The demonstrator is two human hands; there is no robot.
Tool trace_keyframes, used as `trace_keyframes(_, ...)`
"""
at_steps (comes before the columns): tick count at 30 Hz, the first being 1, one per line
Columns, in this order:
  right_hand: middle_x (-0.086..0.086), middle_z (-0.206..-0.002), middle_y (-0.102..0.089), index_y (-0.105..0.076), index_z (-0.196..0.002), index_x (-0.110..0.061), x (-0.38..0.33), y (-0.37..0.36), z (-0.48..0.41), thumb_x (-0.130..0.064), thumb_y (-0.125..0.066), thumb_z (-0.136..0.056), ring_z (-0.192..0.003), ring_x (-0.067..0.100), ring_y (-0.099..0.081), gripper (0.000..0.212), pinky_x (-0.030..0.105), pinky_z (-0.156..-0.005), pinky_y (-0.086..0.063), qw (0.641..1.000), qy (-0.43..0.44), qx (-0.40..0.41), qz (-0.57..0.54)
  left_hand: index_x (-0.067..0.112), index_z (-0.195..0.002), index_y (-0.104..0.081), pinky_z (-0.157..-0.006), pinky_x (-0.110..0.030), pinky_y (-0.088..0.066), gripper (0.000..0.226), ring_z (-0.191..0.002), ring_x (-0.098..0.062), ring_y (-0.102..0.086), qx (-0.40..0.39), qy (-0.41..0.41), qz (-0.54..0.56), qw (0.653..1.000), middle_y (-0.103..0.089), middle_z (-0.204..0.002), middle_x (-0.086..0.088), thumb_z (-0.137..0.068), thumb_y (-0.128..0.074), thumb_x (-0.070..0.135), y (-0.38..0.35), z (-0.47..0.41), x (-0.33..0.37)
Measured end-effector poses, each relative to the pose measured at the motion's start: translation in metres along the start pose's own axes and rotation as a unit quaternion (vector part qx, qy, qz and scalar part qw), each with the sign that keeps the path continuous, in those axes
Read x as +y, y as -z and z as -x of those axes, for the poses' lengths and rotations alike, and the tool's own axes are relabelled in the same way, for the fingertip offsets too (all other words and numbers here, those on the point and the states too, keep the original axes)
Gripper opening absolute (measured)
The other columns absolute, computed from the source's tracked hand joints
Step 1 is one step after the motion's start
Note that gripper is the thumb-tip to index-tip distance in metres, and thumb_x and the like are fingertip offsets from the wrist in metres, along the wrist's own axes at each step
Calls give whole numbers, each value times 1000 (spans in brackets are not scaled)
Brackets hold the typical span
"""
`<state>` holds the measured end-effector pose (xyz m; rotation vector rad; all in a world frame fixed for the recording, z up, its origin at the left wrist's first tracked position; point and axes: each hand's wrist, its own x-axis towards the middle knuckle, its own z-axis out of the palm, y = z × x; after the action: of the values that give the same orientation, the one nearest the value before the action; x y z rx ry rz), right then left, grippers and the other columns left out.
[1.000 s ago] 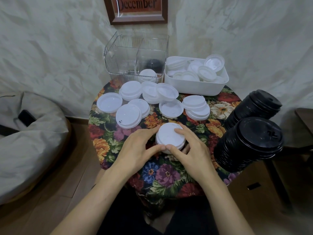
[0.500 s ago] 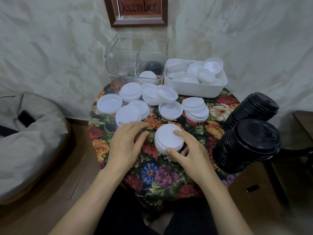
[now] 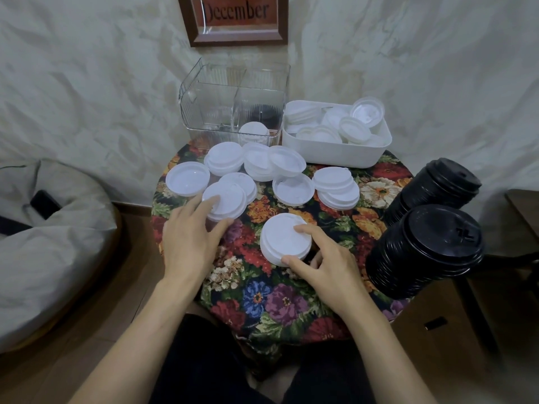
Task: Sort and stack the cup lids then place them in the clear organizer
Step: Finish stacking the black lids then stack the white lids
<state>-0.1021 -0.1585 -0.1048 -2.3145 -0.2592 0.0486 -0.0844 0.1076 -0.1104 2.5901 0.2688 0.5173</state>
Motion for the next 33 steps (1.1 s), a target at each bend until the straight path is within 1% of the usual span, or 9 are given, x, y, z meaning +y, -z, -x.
trace_keyframes(3, -32, -147, -36, -52, -138, -46, 2, -3, 1, -59, -71, -88, -74, 3, -61, 55, 31, -77, -50, 1000, 21, 1, -2, 26, -137, -66, -104, -36, -39, 51, -130, -22, -52, 3, -16, 76, 997, -59, -146, 4, -92, -72, 49, 6, 12, 13)
trace_keyframes(11, -31, -116, -56, -35, -145, -49, 2, 1, 4, -48, -75, -89, -76, 7, -62, 69, 28, -76, -52, 999, -6, -1, -53, 42, -134, -64, -113, -36, -40, 55, -136, -3, -49, -150, -137, 190, 961, -52, -145, 26, -85, -63, 68, 9, 30, 33)
trace_keyframes(14, -49, -125, -43, -26, -153, -48, 0, 1, 4, -47, -76, -89, -77, 9, -65, 81, 29, -83, -53, 997, -2, -4, -72, 47, -139, -58, -121, -41, -33, 46, -145, 2, -36, -219, -148, 190, 946, -41, -156, 29, -94, -67, 53, 11, 24, 38)
trace_keyframes(16, -38, -118, -56, -25, -154, -53, -1, 1, 4, -47, -76, -89, -79, 9, -65, 83, 28, -81, -53, 997, -1, -4, -71, 50, -141, -55, -123, -41, -29, 43, -148, 5, -30, -252, -143, 212, 933, -35, -160, 31, -100, -65, 40, 11, 20, 40)
trace_keyframes(18, -24, -114, -61, -26, -151, -60, -2, 3, 5, -46, -75, -91, -77, 9, -63, 79, 24, -74, -52, 998, 9, -3, -64, 50, -140, -55, -124, -42, -28, 41, -149, 7, -28, -267, -140, 228, 926, -34, -160, 31, -101, -64, 40, 11, 18, 42)
trace_keyframes(23, -25, -106, -59, -32, -139, -69, -6, 6, 6, -50, -72, -93, -78, 9, -63, 64, 12, -68, -47, 996, 4, 1, -89, 51, -150, -43, -122, -43, -33, 58, -147, 4, -36, -270, -111, 258, 921, -39, -157, 31, -97, -65, 53, 7, 18, 45)
trace_keyframes(29, -22, -87, -57, -40, -138, -59, -7, 5, 2, -51, -70, -93, -73, 4, -61, 55, 14, -62, -43, 997, -4, 13, -75, 45, -157, -38, -125, -42, -31, 68, -148, 7, -32, -288, -92, 261, 917, -39, -159, 29, -96, -69, 49, 5, 18, 39)
trace_keyframes(31, -23, -92, -59, -38, -140, -60, -5, 4, 1, -53, -71, -92, -74, 3, -61, 59, 20, -65, -43, 998, -6, 13, -67, 44, -157, -39, -125, -39, -31, 68, -147, 8, -32, -287, -99, 254, 919, -40, -158, 30, -96, -71, 46, 6, 18, 39)
trace_keyframes(33, -32, -121, -58, -30, -139, -71, -4, 3, 1, -55, -71, -90, -77, 3, -62, 66, 24, -72, -47, 997, 4, 6, -74, 42, -158, -38, -125, -33, -30, 70, -147, 10, -31, -282, -114, 234, 923, -38, -159, 30, -96, -70, 45, 6, 18, 39)
